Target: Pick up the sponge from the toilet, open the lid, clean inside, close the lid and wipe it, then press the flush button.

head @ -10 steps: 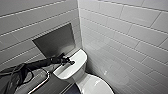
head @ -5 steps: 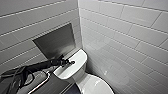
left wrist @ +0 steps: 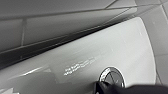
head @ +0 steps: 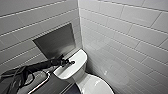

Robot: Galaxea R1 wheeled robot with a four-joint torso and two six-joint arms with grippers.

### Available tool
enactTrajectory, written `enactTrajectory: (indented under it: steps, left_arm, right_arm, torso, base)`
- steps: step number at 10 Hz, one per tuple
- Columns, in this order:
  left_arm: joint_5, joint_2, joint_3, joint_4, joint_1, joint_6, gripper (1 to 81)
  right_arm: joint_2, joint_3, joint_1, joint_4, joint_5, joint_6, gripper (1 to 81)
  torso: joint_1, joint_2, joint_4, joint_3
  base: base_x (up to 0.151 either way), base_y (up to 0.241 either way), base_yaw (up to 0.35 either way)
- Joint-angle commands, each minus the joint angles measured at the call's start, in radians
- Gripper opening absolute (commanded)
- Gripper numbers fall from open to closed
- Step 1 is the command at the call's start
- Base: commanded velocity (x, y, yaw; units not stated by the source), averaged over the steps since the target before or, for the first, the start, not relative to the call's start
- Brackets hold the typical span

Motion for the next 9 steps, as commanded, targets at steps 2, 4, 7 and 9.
enactTrajectory:
  steps: [2,4,7,9]
  left_arm:
    - [0.041,-0.104,0.086,0.016,-0.189,0.008,1.0]
    - [0.047,-0.118,0.101,0.016,-0.212,0.008,1.0]
    - [0.045,-0.088,0.101,0.019,-0.217,0.006,1.0]
    - [0.042,-0.065,0.090,0.018,-0.219,0.006,1.0]
  right_arm:
    - [-0.006,0.026,-0.023,0.001,-0.090,-0.005,1.0]
    - [-0.006,0.027,-0.025,-0.002,-0.090,-0.005,1.0]
    - [-0.001,0.029,-0.028,-0.004,-0.090,-0.005,1.0]
    - [-0.001,0.027,-0.031,-0.005,-0.090,-0.006,1.0]
  torso:
    - [0.000,0.000,0.000,0.000]
    - [0.000,0.000,0.000,0.000]
    - [0.001,0.000,0.000,0.000]
    - [0.001,0.000,0.000,0.000]
  base:
    - [0.000,0.000,0.000]
    - [0.000,0.000,0.000]
    - [0.000,0.000,0.000]
    - [0.000,0.000,0.000]
